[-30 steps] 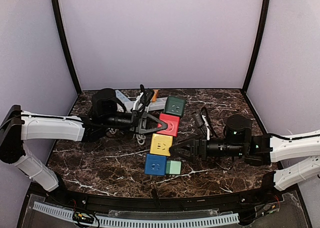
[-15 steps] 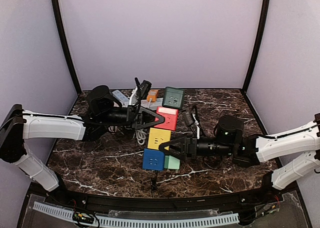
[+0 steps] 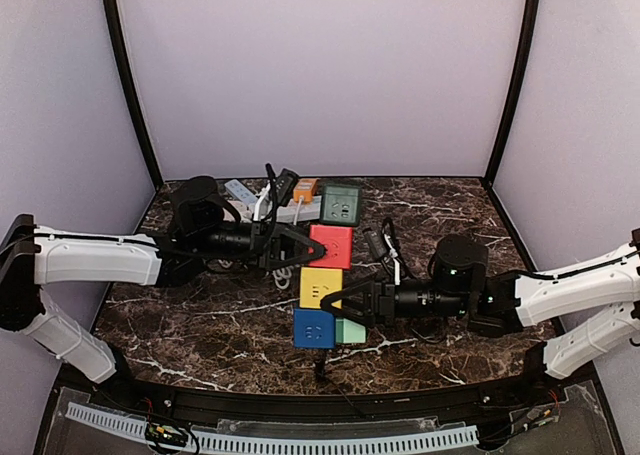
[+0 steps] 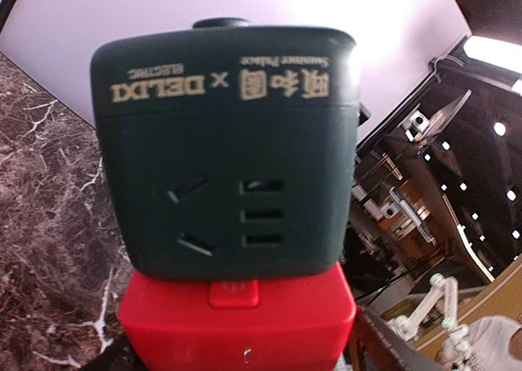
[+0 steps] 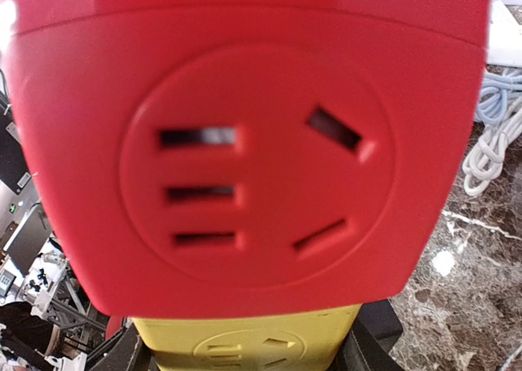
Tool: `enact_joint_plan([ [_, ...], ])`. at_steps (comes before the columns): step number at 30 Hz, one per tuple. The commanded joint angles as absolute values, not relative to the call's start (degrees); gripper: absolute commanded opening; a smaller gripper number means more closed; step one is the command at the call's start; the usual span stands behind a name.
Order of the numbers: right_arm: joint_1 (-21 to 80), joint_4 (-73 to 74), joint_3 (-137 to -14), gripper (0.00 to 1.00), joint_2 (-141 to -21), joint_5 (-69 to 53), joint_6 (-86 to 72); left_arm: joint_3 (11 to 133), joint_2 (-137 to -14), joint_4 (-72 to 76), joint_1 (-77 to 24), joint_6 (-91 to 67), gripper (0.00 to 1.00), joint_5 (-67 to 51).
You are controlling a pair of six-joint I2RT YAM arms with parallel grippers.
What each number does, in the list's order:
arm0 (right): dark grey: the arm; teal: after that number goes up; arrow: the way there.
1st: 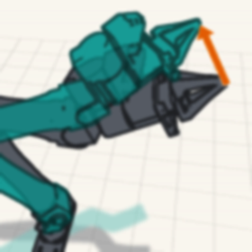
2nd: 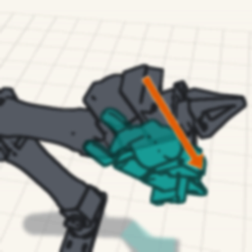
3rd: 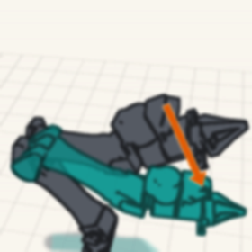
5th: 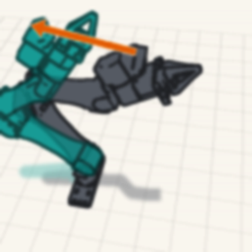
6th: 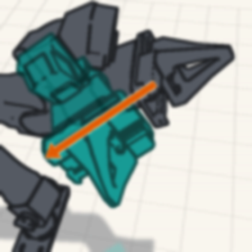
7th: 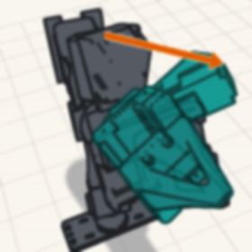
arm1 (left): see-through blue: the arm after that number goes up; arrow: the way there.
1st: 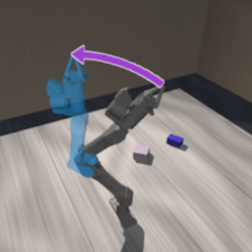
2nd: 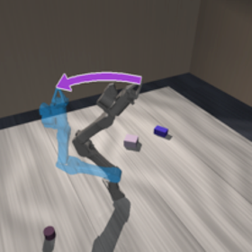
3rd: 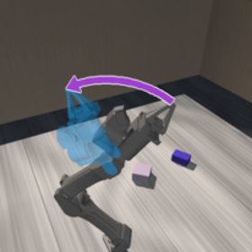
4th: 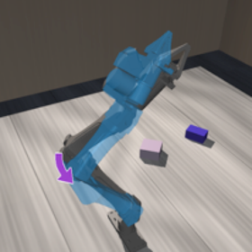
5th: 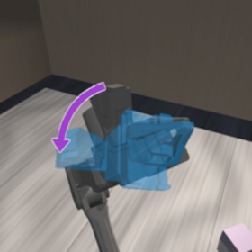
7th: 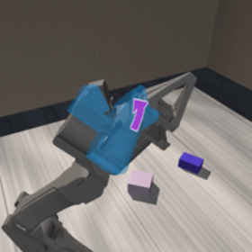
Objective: Pull the plug off the socket
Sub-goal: Pick up the socket from the center of the board.
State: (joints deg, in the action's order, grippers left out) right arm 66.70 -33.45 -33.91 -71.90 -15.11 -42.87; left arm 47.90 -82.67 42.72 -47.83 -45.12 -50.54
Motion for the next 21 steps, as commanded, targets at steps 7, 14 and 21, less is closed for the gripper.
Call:
enact_joint_plan([
  [7,66.17,-35.32,-34.44,0.00,-69.14,-11.32,-41.23,47.83,-75.52,24.38,-48.29,-32.64,0.99,-50.87],
  [14,66.18,-35.42,-36.08,0.00,-70.37,-13.22,-40.61,48.27,-76.85,17.68,-49.20,-30.00,0.99,-45.34],
  [21,66.19,-35.42,-36.30,0.00,-69.86,-14.16,-40.13,48.50,-76.36,13.30,-49.73,-27.43,0.99,-41.06],
])
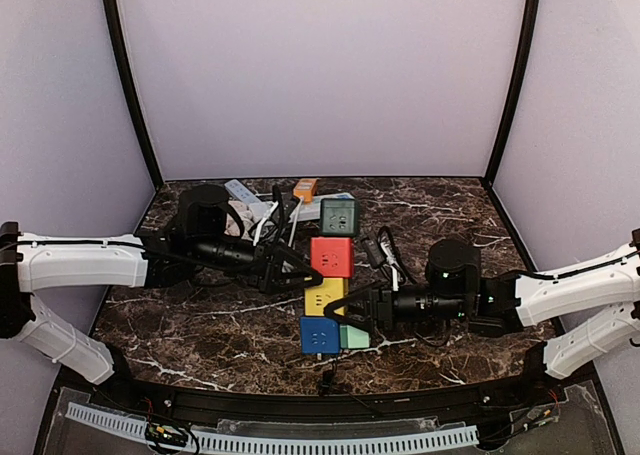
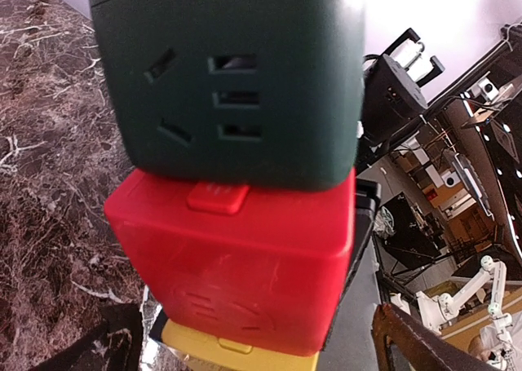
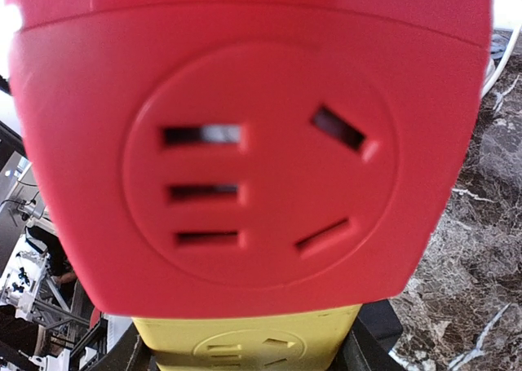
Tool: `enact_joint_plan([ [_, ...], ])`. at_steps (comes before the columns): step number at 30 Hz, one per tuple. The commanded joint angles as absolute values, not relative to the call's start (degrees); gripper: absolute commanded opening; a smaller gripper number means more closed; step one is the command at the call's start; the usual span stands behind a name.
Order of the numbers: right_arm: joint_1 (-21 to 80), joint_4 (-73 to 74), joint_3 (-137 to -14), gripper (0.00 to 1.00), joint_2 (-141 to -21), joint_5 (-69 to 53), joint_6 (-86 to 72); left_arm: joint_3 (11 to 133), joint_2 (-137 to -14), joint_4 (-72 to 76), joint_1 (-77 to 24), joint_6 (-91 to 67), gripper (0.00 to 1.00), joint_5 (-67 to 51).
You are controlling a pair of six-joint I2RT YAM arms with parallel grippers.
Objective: Pull the plug off the socket
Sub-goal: Pick up the socket from the center of the board.
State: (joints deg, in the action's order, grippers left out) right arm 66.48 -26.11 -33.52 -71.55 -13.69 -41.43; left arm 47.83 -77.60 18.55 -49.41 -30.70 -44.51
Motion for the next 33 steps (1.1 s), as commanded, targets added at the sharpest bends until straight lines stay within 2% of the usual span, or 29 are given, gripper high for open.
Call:
enact_joint_plan([
  [1,66.20,-35.26,-36.38,0.00,-69.93,-14.43,-39.92,48.51,-76.19,12.85,-49.81,-27.21,0.99,-40.57],
  [7,66.39,-36.47,-37.60,0.00,-71.54,-18.96,-39.29,48.57,-75.72,11.23,-50.04,-27.15,0.99,-39.18],
  [12,66.57,-37.53,-37.82,0.00,-72.41,-19.02,-39.16,47.20,-76.18,16.26,-51.13,-29.82,0.99,-43.90],
  [14,66.58,-37.96,-37.64,0.00,-72.28,-18.85,-39.23,46.29,-76.50,19.71,-51.94,-31.48,0.96,-46.49],
  [19,66.60,-37.62,-37.49,0.00,-71.91,-18.71,-39.21,44.13,-76.39,24.60,-52.87,-34.49,0.82,-48.13],
  [24,66.76,-37.36,-37.77,0.00,-71.83,-19.49,-39.03,43.92,-77.06,23.92,-53.81,-34.70,0.86,-47.18],
  [26,66.77,-37.27,-37.84,0.00,-71.89,-19.44,-39.03,44.24,-77.55,23.97,-54.11,-34.84,0.81,-47.26],
  [28,66.76,-37.36,-37.62,0.00,-71.85,-19.36,-39.03,44.55,-78.19,23.99,-54.26,-35.03,0.69,-47.55],
  [30,66.86,-37.35,-37.47,0.00,-71.82,-19.19,-39.03,44.71,-78.28,23.99,-54.27,-35.00,0.63,-47.53],
  [32,66.83,-37.16,-37.21,0.00,-71.60,-18.74,-39.02,44.78,-78.50,23.88,-54.24,-34.96,0.49,-47.61],
  [33,66.86,-36.75,-37.14,0.00,-71.44,-18.45,-38.85,44.92,-78.54,23.79,-54.24,-34.98,0.45,-47.85],
])
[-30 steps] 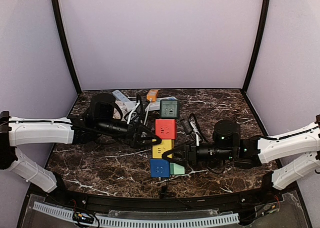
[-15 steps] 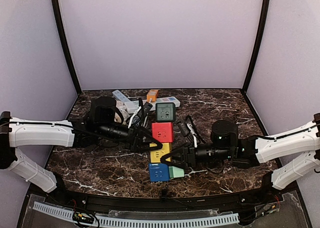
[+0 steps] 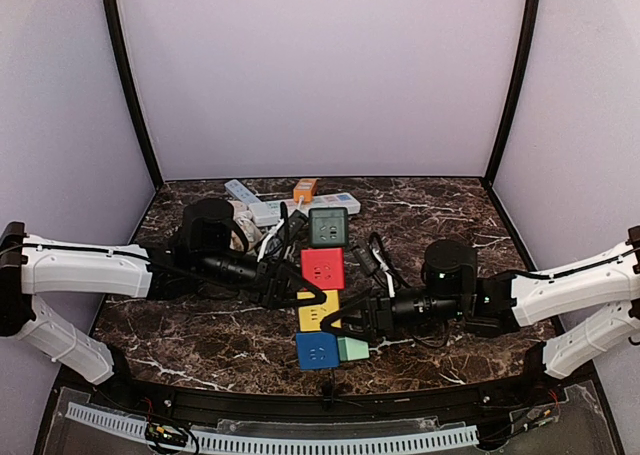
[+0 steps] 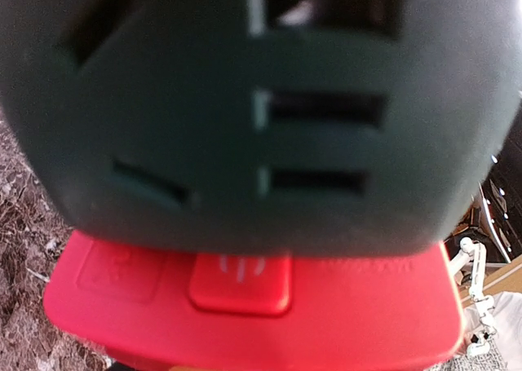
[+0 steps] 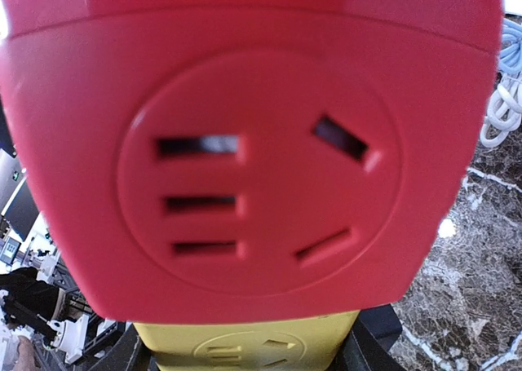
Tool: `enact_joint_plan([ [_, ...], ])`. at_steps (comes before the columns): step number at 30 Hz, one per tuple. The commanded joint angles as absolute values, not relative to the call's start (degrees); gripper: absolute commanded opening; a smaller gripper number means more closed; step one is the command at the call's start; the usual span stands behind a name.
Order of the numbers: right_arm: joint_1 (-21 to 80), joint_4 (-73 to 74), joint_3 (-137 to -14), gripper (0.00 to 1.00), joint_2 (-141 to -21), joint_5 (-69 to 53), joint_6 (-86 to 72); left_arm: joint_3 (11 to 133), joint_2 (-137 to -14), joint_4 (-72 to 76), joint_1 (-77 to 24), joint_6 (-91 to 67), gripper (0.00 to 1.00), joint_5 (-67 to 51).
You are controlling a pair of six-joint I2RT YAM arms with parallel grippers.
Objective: Pull the plug off the socket
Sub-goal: Pick up the socket from the center of the board.
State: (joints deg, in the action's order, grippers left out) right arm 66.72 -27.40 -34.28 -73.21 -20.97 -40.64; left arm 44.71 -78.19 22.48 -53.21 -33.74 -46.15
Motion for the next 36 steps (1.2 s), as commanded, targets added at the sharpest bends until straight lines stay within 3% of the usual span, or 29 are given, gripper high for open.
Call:
enact_joint_plan([
  [1,66.84,-35.83,-37.18,0.00,-71.13,-17.96,-38.62,45.05,-78.67,23.85,-54.25,-35.07,0.38,-48.01],
  [2,66.81,-34.82,-37.11,0.00,-70.73,-17.23,-38.39,45.36,-78.71,23.85,-54.26,-35.20,0.35,-48.37],
  [4,66.80,-33.07,-36.62,0.12,-69.23,-15.01,-38.07,46.11,-78.59,23.54,-54.23,-35.16,0.24,-48.75],
  [6,66.73,-31.56,-35.96,0.32,-67.48,-12.95,-37.91,47.40,-78.19,21.92,-54.23,-34.22,0.14,-48.48],
  [7,66.65,-30.63,-35.73,0.48,-66.54,-12.31,-37.76,47.91,-77.97,21.42,-54.18,-33.94,0.09,-48.48],
  [9,66.62,-28.05,-35.60,0.67,-64.64,-11.17,-37.31,50.31,-77.69,20.03,-53.96,-33.31,0.04,-48.73],
  [14,66.52,-21.64,-34.77,0.98,-60.31,-8.25,-37.33,54.38,-77.96,19.47,-51.79,-33.81,0.01,-50.64],
  [21,66.35,-13.99,-33.08,0.98,-56.05,-3.42,-39.51,59.78,-79.15,18.39,-45.70,-30.83,0.01,-56.16],
  [36,66.47,-15.13,-34.83,0.79,-61.50,-9.22,-42.82,55.38,-80.29,25.84,-39.55,-26.45,0.01,-63.55],
])
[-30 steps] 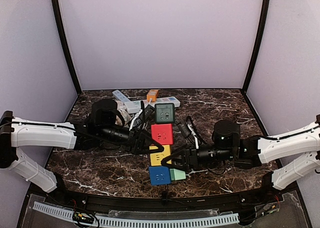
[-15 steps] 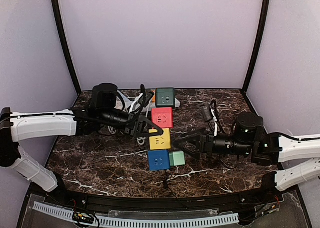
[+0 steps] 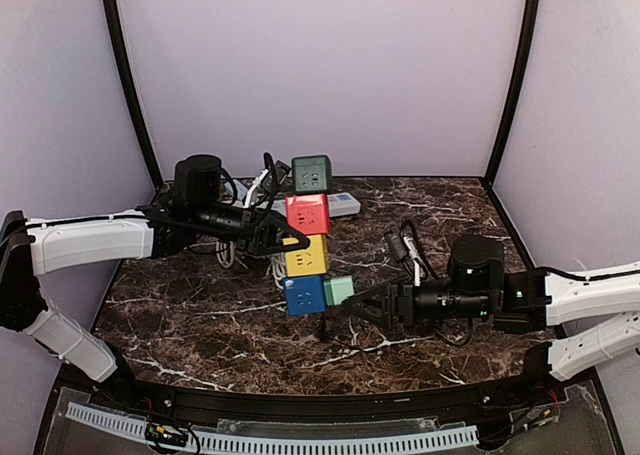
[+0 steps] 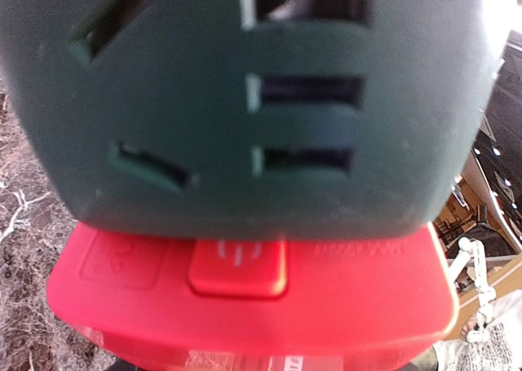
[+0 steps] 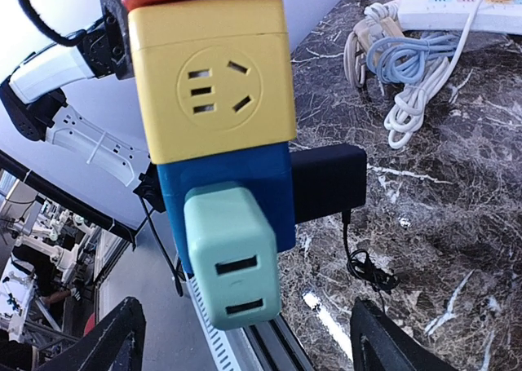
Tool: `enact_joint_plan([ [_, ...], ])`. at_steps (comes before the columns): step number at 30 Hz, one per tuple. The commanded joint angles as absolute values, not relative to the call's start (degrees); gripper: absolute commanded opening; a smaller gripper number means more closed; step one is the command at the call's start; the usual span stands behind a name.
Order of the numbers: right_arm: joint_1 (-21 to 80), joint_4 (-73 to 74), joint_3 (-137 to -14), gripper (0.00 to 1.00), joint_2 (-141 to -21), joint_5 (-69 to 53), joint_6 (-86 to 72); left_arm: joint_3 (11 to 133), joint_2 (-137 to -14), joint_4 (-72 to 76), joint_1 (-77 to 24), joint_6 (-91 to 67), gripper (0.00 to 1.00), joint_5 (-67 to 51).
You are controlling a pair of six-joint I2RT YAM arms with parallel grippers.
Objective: Pull the plug off the socket
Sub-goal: Pick up the socket from the center of the board, then remove the plug from the socket.
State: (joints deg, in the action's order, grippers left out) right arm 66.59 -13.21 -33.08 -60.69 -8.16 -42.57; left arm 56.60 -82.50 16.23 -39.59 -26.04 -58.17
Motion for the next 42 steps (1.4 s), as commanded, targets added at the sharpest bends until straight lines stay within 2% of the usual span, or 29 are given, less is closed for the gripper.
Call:
enact_joint_plan([
  [1,66.48,-15.60,-34.92,0.78,-61.85,-9.49,-42.51,54.98,-80.05,26.68,-39.55,-27.02,0.01,-63.73],
  [10,66.47,-24.74,-36.90,0.54,-68.13,-17.34,-40.94,54.40,-78.95,27.07,-39.55,-27.72,0.01,-64.76],
  [20,66.52,-29.49,-36.24,0.00,-70.15,-17.86,-42.58,54.59,-78.71,26.60,-39.55,-27.38,0.01,-65.42],
  [27,66.53,-34.00,-34.02,0.00,-69.66,-18.72,-43.71,55.09,-77.96,25.48,-39.55,-26.54,0.01,-66.16],
  [42,66.53,-31.74,-36.67,0.00,-71.63,-21.95,-43.03,56.14,-77.22,20.58,-39.55,-22.98,0.01,-65.47],
])
